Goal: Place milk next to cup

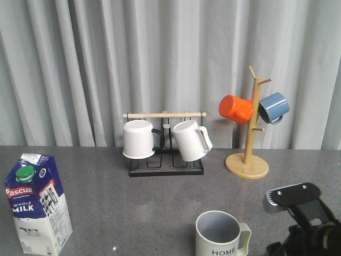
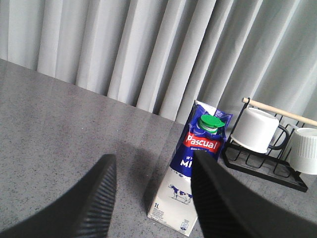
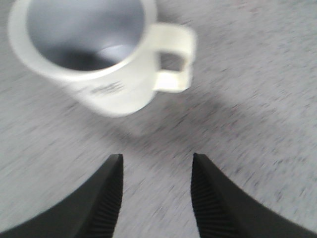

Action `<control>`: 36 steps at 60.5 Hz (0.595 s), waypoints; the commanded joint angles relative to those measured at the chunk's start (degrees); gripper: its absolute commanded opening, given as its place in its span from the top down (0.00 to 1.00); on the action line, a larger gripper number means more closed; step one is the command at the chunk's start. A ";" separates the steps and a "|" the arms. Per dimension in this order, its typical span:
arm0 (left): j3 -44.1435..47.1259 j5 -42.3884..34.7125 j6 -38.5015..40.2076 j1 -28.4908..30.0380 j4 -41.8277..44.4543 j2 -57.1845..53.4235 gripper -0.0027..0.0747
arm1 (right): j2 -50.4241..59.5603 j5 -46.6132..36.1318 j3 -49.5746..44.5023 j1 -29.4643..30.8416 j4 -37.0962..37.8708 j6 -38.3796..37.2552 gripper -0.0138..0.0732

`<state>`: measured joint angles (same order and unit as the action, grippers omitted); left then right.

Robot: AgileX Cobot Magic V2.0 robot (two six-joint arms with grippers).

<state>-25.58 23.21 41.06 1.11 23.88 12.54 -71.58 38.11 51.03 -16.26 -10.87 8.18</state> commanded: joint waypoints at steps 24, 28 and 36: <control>-1.90 -1.66 -0.14 -0.21 0.06 1.49 0.51 | 28.77 14.42 1.51 0.03 -7.75 10.35 0.85; -1.90 -1.37 -0.52 -0.21 -1.08 1.49 0.51 | 31.99 14.28 1.51 0.09 -6.51 10.34 0.85; -1.99 -0.62 -9.43 -0.21 -10.08 1.49 0.51 | 37.07 12.29 -1.27 0.09 -4.41 9.67 0.85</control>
<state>-25.58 25.47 37.94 1.11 19.67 12.86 -36.92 54.90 50.51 -16.26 -16.05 17.76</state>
